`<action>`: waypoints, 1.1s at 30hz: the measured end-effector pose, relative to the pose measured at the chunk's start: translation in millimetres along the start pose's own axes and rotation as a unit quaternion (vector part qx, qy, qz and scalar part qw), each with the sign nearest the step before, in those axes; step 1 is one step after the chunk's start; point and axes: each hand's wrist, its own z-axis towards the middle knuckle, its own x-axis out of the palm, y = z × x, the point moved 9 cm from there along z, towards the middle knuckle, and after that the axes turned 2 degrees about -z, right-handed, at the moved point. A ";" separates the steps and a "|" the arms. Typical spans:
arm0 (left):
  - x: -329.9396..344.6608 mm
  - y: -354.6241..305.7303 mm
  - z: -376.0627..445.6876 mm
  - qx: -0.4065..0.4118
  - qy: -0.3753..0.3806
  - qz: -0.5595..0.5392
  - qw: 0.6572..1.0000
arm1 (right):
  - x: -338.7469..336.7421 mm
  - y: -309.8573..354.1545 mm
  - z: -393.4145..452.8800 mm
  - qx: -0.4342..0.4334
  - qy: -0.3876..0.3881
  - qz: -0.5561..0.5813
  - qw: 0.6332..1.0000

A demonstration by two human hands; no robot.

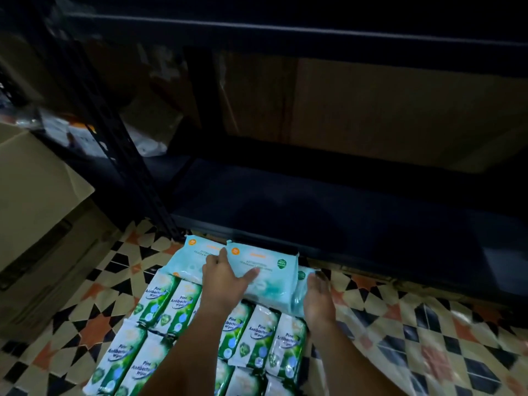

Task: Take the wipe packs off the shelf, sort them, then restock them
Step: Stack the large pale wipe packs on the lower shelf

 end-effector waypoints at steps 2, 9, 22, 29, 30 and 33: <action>9.1 -6.7 -4.9 0.004 0.014 -0.024 1.000 | 4.6 -2.3 -1.3 0.012 0.016 0.039 0.999; 25.5 -23.3 -11.7 -0.004 0.030 -0.036 0.999 | 4.3 1.2 -5.1 0.045 0.060 0.087 0.993; 56.6 -40.2 -13.7 -0.039 0.100 -0.030 0.994 | -4.7 -6.1 -0.8 0.028 0.052 0.163 0.985; 58.2 -27.0 -9.6 -0.087 0.112 -0.070 0.988 | 1.9 -27.8 27.3 0.015 0.060 0.166 0.984; 59.4 -24.5 -8.1 -0.089 0.112 -0.059 0.988 | -2.3 -12.9 10.9 0.009 0.064 0.166 0.984; 63.1 -25.9 -8.4 -0.087 0.122 -0.034 0.988 | -7.1 -7.9 3.1 0.021 0.060 0.169 0.984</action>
